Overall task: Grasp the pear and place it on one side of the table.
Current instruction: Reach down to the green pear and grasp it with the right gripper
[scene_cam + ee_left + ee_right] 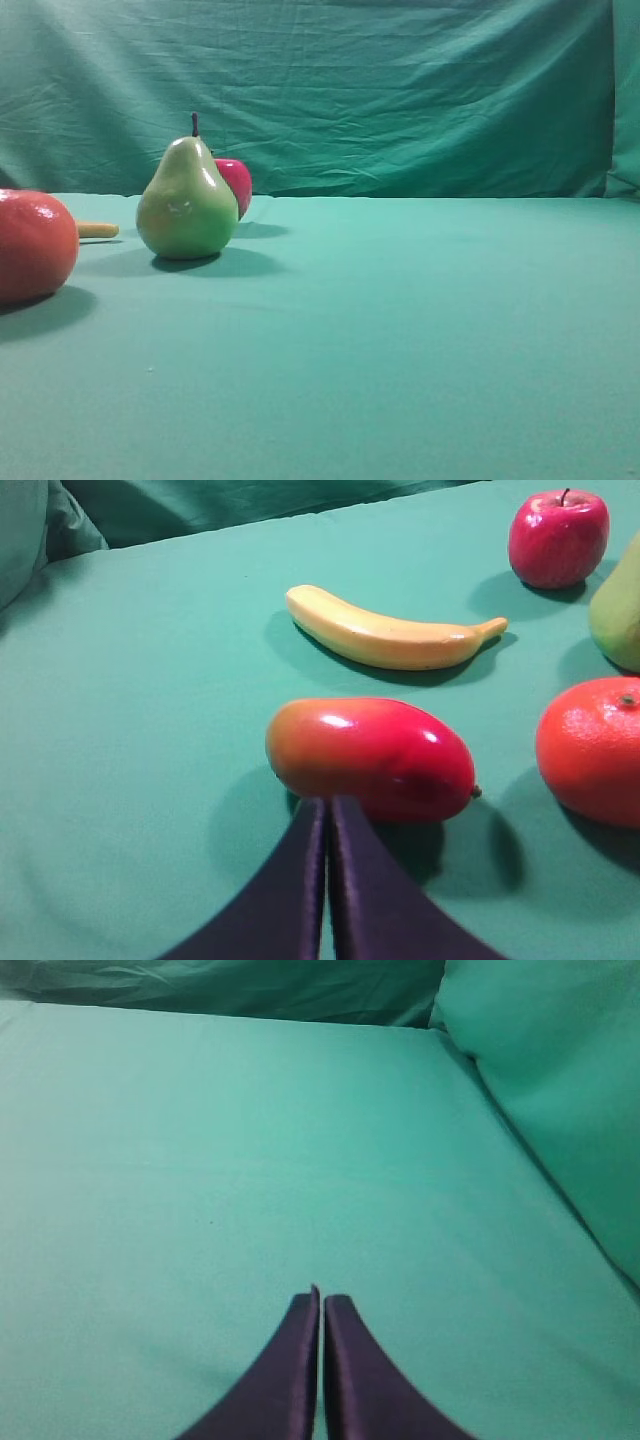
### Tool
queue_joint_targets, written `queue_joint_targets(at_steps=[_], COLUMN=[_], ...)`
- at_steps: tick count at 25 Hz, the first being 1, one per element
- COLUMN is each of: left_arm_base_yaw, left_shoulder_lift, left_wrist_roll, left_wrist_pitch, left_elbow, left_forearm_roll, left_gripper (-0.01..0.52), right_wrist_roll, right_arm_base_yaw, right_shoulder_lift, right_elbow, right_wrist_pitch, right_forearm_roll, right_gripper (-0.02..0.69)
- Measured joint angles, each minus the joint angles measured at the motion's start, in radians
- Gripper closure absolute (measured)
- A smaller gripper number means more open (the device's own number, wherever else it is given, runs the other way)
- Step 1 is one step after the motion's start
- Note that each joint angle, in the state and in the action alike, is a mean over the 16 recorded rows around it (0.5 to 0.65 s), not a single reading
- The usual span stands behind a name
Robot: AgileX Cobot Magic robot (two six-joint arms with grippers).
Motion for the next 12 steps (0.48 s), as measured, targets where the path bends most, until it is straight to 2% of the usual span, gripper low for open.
queue_joint_targets(at_steps=[12], left_arm_base_yaw=[0.0], left_shoulder_lift=[0.0], left_wrist_roll=[0.0], left_wrist_pitch=[0.0], left_elbow=[0.0], left_forearm_roll=[0.0], left_gripper=[0.514], right_wrist_roll=[0.002], right_arm_base_yaw=[0.0], right_shoulder_lift=[0.0], right_elbow=[0.0], right_wrist_pitch=[0.0], right_forearm_roll=[0.0], right_gripper=[0.665])
